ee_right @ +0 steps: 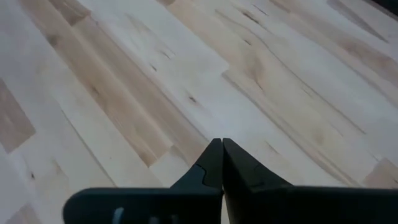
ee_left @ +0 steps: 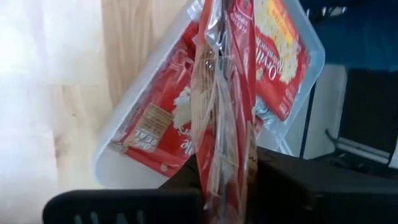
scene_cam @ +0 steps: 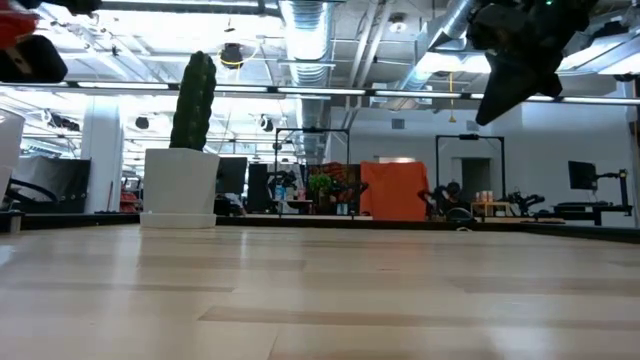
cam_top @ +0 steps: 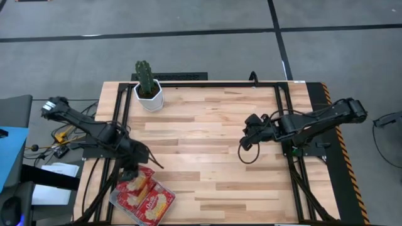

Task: Sort popcorn bags into baskets
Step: Put the red popcorn bag into the transparent bin

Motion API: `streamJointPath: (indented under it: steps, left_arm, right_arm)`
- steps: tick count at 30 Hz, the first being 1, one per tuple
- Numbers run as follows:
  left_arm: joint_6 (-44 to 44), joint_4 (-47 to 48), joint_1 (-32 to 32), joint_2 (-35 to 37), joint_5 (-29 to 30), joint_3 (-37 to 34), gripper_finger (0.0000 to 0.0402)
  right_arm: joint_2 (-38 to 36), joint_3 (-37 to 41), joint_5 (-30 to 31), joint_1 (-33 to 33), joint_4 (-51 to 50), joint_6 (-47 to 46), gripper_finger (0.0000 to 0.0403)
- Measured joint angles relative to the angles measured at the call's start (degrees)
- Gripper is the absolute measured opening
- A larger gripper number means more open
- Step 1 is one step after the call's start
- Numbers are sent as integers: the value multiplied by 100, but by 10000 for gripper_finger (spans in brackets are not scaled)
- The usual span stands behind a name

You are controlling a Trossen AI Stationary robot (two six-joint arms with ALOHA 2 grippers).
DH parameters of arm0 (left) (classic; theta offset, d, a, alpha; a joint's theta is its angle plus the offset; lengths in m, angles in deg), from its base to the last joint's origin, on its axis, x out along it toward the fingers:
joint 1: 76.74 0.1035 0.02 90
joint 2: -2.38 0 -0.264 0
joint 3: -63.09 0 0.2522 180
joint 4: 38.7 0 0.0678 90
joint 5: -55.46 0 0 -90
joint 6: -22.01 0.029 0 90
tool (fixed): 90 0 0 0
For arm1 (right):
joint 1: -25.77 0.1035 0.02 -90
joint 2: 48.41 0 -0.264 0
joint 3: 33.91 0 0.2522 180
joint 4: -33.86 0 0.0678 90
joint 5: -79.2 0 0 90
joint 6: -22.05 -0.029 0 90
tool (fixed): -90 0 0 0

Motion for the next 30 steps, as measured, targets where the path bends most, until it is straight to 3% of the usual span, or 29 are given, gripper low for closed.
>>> streamJointPath:
  steps: [6,16,23,30]
  left_arm:
    - [111,-160,-428,-430,-234,0,23]
    - [-19,-662,-756,-951,-65,2,35]
    - [-321,-727,-917,-999,137,2,90]
    - [-654,-689,-824,-991,176,2,184]
  right_arm:
    - [72,-4,9,94,73,-103,25]
    - [83,0,5,94,65,-93,30]
    - [83,0,5,92,60,-38,20]
    - [83,0,14,92,64,105,34]
